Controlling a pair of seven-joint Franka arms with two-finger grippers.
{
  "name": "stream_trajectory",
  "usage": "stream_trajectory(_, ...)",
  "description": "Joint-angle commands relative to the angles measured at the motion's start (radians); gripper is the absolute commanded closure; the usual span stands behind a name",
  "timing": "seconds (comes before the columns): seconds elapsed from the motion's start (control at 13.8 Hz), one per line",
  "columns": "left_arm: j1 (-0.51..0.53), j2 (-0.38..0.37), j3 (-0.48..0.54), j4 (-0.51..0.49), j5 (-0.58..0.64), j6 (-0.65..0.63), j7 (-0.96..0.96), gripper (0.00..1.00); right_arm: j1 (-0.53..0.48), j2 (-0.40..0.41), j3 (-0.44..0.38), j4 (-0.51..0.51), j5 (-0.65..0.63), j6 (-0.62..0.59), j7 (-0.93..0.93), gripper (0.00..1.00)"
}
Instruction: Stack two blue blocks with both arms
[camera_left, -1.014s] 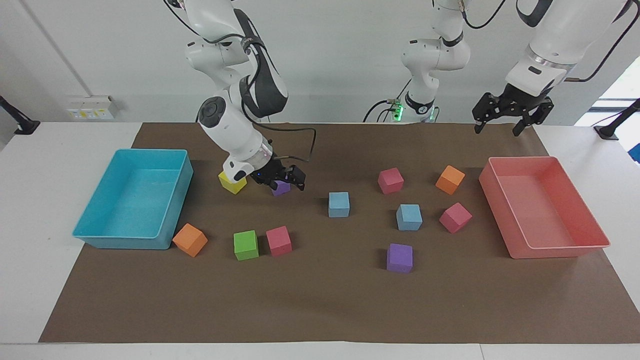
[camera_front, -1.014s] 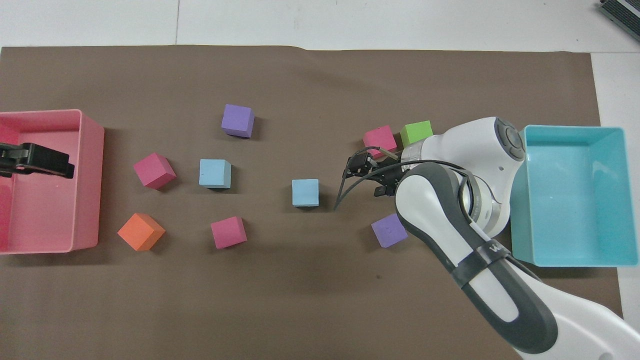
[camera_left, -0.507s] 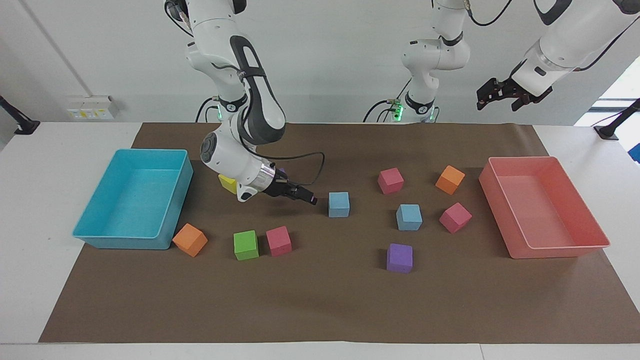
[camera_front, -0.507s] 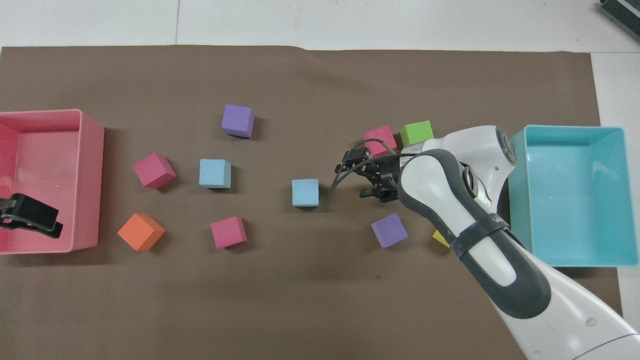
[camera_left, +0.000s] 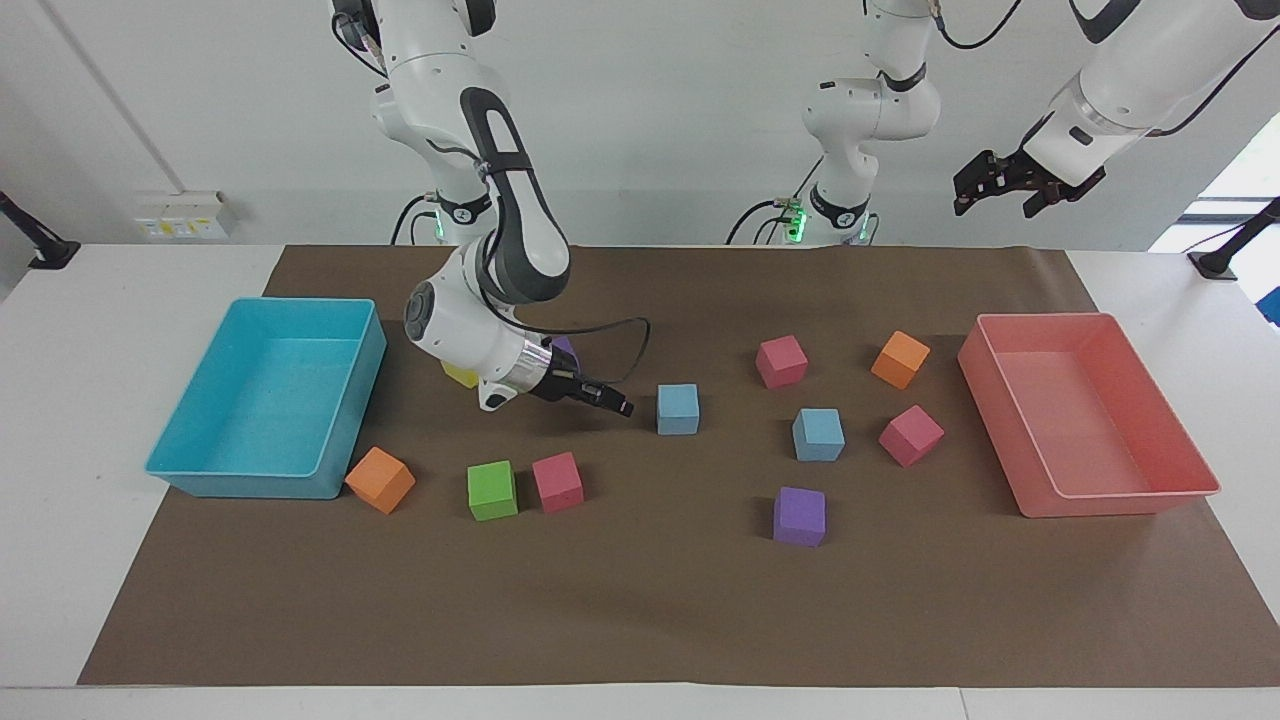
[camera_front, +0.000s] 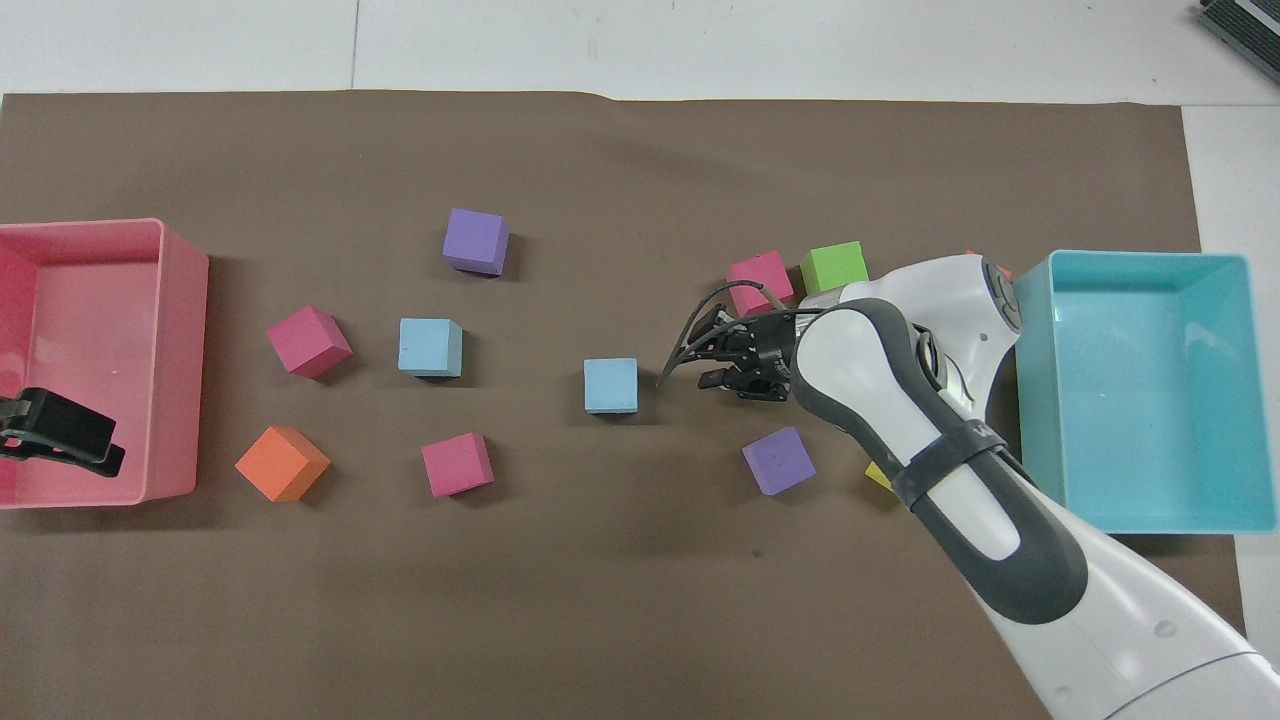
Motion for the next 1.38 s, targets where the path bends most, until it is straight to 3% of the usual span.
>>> stream_trajectory(0.0,0.013,-0.006,-0.006,0.01,-0.011,-0.01,-0.009,0.0,-0.003,0.002,0.008,-0.005,0.036,0.022,-0.108,1.0)
stream_trajectory(0.29,-0.004,-0.004,-0.02,0.01,-0.014,0.013,-0.01,0.0,0.013,0.005,0.008,-0.032,0.082,0.027,-0.351,1.0)
stream_trajectory(0.65,-0.062,-0.006,-0.036,-0.028,-0.02,0.278,-0.036,0.0,0.023,0.022,0.01,-0.058,0.102,0.048,-0.555,1.0)
stream_trajectory(0.87,-0.091,0.016,-0.038,-0.059,-0.022,0.367,-0.061,0.0,0.024,0.027,0.01,-0.066,0.169,0.044,-0.625,1.0)
stream_trajectory(1.3,-0.117,0.047,-0.038,-0.209,-0.022,0.619,-0.116,0.0,0.005,0.038,0.01,-0.072,0.248,0.014,-0.689,1.0)
